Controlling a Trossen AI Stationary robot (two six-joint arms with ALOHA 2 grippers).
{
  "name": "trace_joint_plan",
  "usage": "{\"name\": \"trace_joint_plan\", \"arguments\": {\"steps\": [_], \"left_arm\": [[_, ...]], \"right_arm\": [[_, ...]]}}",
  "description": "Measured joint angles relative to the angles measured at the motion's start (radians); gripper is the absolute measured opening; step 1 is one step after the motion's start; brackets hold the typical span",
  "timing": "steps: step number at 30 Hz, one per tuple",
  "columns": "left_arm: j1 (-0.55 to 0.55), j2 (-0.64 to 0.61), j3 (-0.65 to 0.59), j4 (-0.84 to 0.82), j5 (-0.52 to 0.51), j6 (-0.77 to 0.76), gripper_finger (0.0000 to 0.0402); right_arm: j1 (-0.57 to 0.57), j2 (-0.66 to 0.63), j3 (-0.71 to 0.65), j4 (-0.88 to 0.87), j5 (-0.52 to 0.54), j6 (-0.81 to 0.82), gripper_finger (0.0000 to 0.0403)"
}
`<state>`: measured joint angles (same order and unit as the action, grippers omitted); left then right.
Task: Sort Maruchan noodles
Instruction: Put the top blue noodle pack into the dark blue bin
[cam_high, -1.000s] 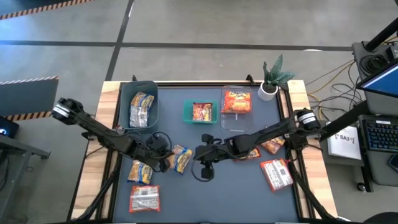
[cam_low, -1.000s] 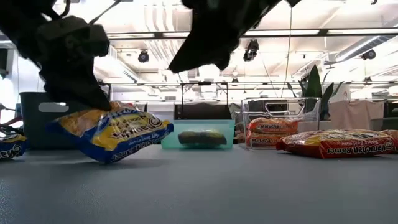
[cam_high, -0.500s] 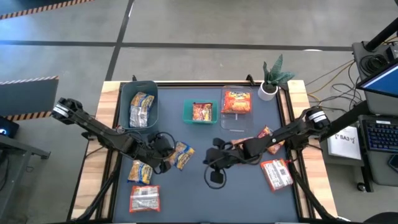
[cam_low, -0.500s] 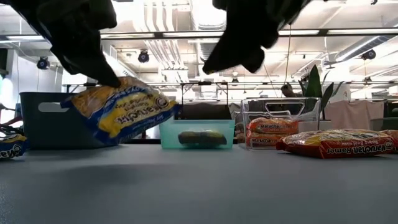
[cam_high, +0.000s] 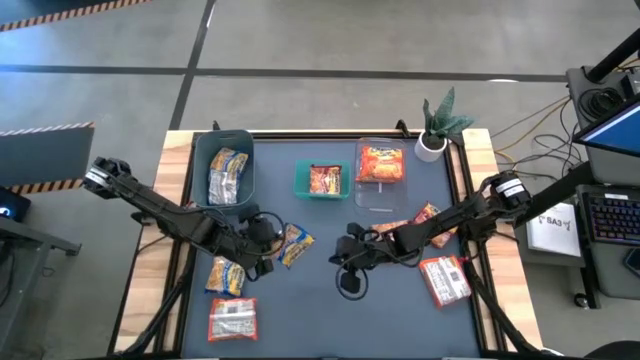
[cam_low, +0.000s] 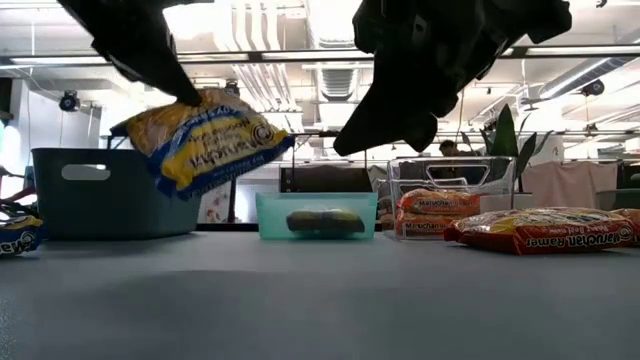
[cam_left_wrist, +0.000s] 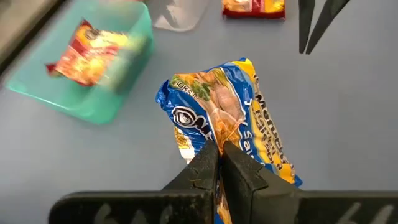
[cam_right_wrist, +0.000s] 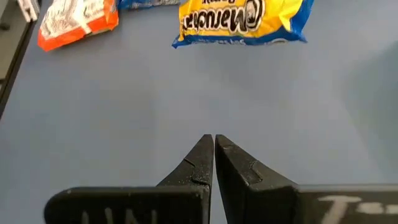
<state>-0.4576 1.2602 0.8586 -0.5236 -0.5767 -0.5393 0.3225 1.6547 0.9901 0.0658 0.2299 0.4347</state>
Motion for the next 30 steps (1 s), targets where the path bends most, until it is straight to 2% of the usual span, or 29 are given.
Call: {"name": "trace_joint_plan", "arguments": {"steps": [11,24,26,30], "left_arm": [[0.011,-0.040,0.064,-0.094,-0.017,0.090,0.0000],[0.102,-0.248,0.064,-0.212,-0.038,0.137,0.0000],[0.120,-0.281,0.064,-0.246,-0.059,0.138,0.0000],[0.188,-0.344,0.064,-0.334,-0.169,0.145,0.0000]], "right_arm": [[0.000,0.000,0.000,0.068,0.009,-0.039,0.0009],[-0.001,0.000,0.000,0.120,0.018,-0.089,0.0009],[0.000,0.000,0.000,0.127,0.018,-0.095,0.0009],[0.000,0.000,-0.002,0.128,0.032,-0.097,0.0009]]}}
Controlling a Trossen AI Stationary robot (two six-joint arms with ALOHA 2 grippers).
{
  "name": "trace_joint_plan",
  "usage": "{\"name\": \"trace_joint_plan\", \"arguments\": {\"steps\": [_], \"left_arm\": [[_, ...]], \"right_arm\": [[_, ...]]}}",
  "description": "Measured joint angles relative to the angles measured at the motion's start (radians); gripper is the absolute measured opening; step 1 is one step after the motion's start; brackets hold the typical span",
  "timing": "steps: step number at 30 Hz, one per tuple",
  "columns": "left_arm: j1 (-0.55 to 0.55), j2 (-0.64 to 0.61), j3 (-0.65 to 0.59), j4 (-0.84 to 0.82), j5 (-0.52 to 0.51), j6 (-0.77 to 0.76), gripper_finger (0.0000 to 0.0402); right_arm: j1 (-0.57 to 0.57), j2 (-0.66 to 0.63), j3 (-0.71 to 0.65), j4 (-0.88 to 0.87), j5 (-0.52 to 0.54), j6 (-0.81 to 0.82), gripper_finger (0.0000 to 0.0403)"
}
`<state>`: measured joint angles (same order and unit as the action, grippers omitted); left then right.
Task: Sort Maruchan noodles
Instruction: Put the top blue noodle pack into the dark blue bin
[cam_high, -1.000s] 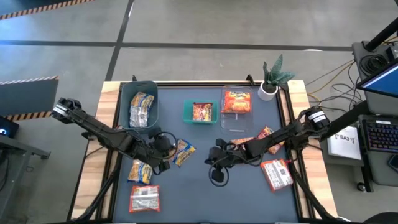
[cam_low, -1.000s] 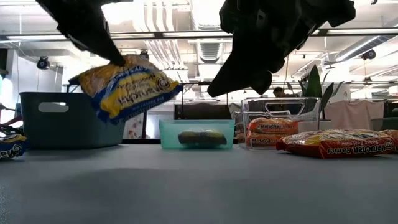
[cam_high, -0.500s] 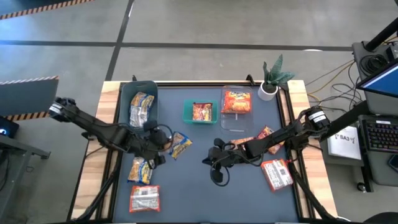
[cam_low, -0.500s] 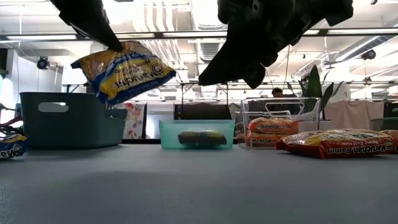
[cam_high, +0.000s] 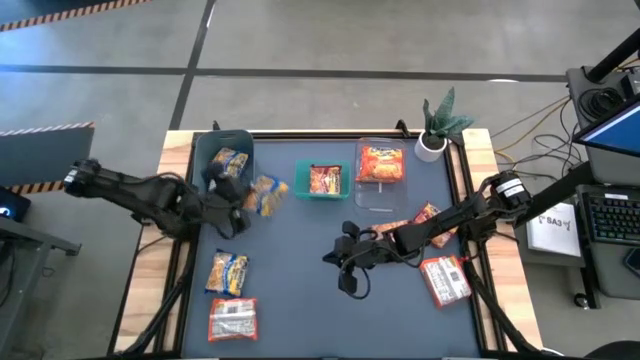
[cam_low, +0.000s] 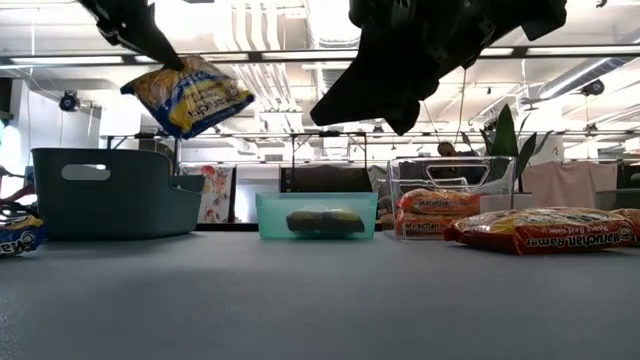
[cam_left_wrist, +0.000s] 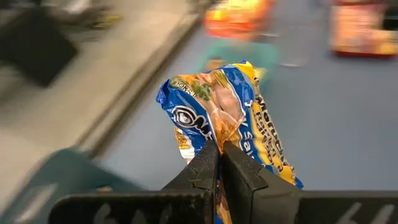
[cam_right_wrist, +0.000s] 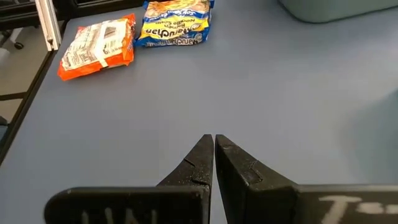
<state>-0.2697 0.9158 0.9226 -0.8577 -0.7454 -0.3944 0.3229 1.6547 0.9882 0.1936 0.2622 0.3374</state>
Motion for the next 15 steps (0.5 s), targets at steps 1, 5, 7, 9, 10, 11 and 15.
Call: {"name": "trace_joint_plan", "arguments": {"steps": [1,5,7,9,10,11,15], "left_arm": [[0.027,-0.017,0.000,-0.020,-0.023,0.006,0.0000],[0.158,-0.082,0.000,-0.054,-0.058,0.055,0.0000],[0.235,-0.111,0.000,-0.059,-0.058,0.080,0.0000],[0.327,-0.133,0.000,-0.089,-0.059,0.091,0.0000],[0.376,-0.140,0.000,-0.110,-0.060,0.092,0.0000],[0.425,-0.144,0.000,-0.127,-0.059,0.093,0.0000],[0.591,-0.134,-0.010,-0.177,-0.051,0.096,0.0000]], "right_arm": [[0.000,0.000,0.000,-0.001,0.002,-0.001,0.0009],[0.000,0.000,0.000,0.000,0.002,-0.001,0.0009],[0.000,0.000,0.000,0.000,0.002,-0.001,0.0009],[0.000,0.000,0.000,0.005,0.002,-0.001,0.0009],[0.000,0.000,0.000,0.006,0.002,0.000,0.0009],[0.000,0.000,0.000,0.006,0.002,0.000,0.0009],[0.000,0.000,-0.001,0.006,0.002,-0.009,0.0009]]}}
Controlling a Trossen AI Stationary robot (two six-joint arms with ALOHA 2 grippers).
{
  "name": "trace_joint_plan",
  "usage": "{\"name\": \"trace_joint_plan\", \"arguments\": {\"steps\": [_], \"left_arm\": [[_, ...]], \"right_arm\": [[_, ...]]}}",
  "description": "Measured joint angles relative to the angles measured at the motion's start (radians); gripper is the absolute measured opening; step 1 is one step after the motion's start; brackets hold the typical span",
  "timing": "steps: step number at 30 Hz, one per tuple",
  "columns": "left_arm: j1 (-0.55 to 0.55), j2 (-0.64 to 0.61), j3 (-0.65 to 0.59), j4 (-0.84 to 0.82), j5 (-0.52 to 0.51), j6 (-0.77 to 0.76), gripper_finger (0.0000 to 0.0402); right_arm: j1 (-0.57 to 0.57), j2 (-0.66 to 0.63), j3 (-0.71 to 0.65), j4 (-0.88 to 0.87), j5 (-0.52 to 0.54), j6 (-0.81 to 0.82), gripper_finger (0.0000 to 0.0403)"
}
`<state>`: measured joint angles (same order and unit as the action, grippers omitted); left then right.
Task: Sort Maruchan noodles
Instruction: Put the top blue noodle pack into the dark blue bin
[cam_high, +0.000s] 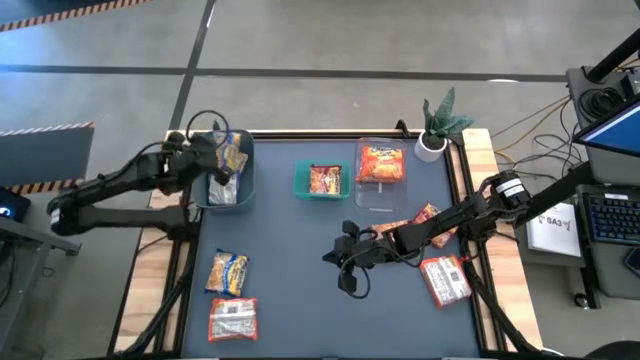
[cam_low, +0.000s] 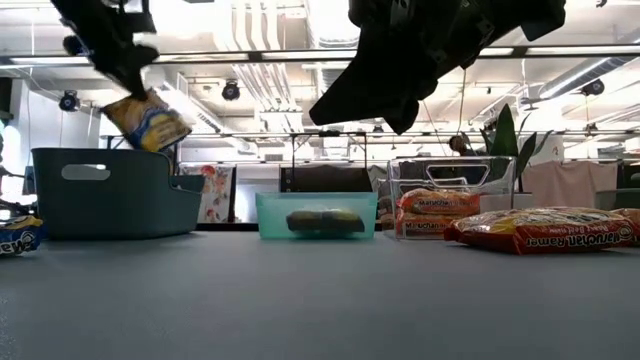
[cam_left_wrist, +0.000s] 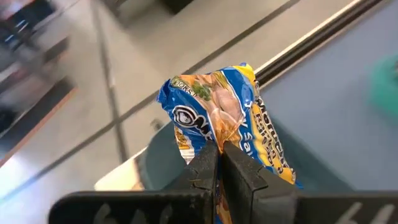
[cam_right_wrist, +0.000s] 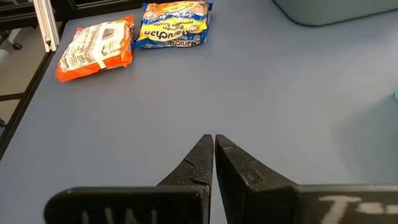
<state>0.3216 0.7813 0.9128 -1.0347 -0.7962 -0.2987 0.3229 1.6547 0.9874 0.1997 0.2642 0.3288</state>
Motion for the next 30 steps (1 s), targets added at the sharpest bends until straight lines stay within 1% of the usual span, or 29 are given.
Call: {"name": "trace_joint_plan", "arguments": {"steps": [3,5,8,12,18,24,30], "left_arm": [[0.079,0.022,-0.026,0.023,0.001,0.023,0.0000],[0.113,0.040,-0.053,0.077,0.015,0.045,0.0000],[0.147,0.072,-0.086,0.165,0.083,0.095,0.0000],[0.175,0.107,-0.091,0.226,0.081,0.092,0.0000],[0.215,0.163,-0.100,0.219,0.081,0.074,0.0000],[0.224,0.210,-0.124,0.241,0.081,0.051,0.0000],[0.239,0.238,-0.124,0.249,0.048,0.036,0.0008]], "right_arm": [[0.000,0.000,0.000,0.000,0.000,-0.002,0.0009],[0.000,0.000,0.000,0.000,0.000,-0.008,0.0009],[0.000,0.000,0.000,-0.001,0.000,-0.015,0.0009],[0.000,0.000,0.000,-0.002,0.000,-0.015,0.0009],[0.000,0.000,0.000,-0.003,0.000,-0.015,0.0009],[0.000,0.000,-0.001,-0.008,0.000,-0.015,0.0009],[0.002,0.000,-0.002,-0.006,0.000,-0.022,0.0009]]}}
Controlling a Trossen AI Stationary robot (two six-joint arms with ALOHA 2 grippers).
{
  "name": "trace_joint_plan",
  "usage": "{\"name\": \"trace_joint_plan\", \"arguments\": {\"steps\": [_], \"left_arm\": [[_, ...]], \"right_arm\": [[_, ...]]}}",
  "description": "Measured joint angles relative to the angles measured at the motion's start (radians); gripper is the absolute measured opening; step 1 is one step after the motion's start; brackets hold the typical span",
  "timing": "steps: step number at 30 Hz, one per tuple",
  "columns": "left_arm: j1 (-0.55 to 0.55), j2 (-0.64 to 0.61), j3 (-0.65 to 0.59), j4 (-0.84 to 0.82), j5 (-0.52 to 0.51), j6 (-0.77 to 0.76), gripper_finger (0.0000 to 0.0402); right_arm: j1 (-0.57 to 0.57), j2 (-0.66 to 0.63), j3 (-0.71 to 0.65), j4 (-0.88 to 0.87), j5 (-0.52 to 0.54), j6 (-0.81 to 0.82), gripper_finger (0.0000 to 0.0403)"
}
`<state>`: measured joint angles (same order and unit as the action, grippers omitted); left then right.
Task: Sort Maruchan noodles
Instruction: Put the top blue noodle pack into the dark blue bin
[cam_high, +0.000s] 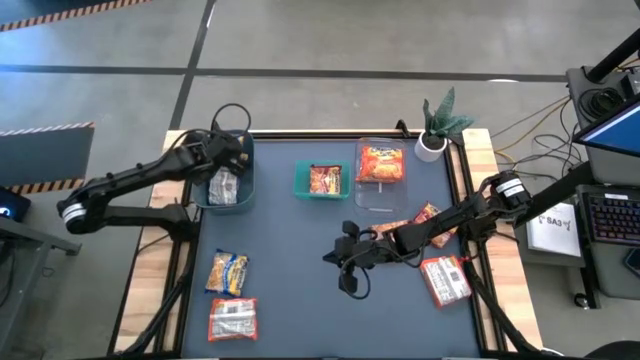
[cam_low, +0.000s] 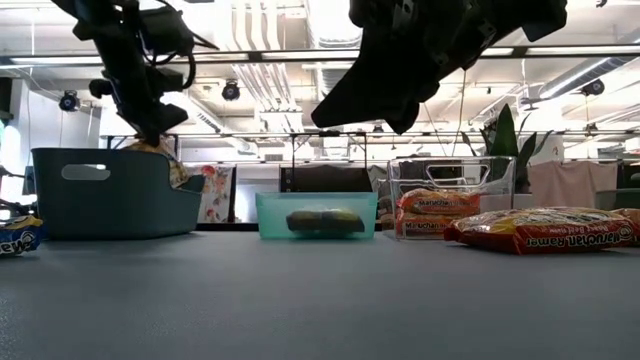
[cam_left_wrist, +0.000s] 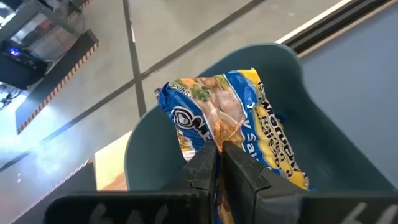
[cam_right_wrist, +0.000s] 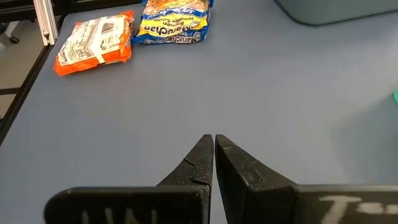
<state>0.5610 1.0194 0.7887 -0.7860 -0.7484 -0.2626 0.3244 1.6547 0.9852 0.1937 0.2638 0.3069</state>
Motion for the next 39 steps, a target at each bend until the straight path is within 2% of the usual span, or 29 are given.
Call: {"name": "trace_joint_plan", "arguments": {"steps": [10,15,17,20,22,27,32,35,39], "left_arm": [[0.017,0.027,0.000,0.000,-0.004,0.000,0.0062],[0.016,0.018,0.000,-0.008,0.007,0.001,0.0076],[0.013,0.012,0.000,-0.008,0.072,0.025,0.0077],[0.011,0.004,0.001,-0.002,0.240,0.104,0.0076],[0.011,0.003,0.001,-0.014,0.284,0.130,0.0073],[0.021,0.018,-0.001,-0.068,0.152,0.123,0.0047],[0.057,0.078,-0.012,-0.037,0.200,0.132,0.0007],[0.090,0.128,-0.016,-0.052,0.134,0.094,0.0004],[0.128,0.192,-0.017,-0.029,0.137,0.086,0.0001]], "right_arm": [[-0.059,0.000,0.052,-0.009,0.061,-0.086,0.0009],[-0.102,0.000,0.134,-0.111,0.049,-0.158,0.0009],[-0.122,0.000,0.181,-0.188,0.050,-0.176,0.0009],[-0.154,0.000,0.234,-0.277,0.050,-0.190,0.0009],[-0.173,-0.002,0.249,-0.294,0.050,-0.201,0.0009],[-0.218,-0.003,0.252,-0.292,0.048,-0.246,0.0009],[-0.261,-0.003,0.252,-0.290,0.047,-0.254,0.0009],[-0.273,-0.003,0.251,-0.291,0.038,-0.255,0.0009],[-0.276,-0.003,0.250,-0.293,0.012,-0.267,0.0009]]}}
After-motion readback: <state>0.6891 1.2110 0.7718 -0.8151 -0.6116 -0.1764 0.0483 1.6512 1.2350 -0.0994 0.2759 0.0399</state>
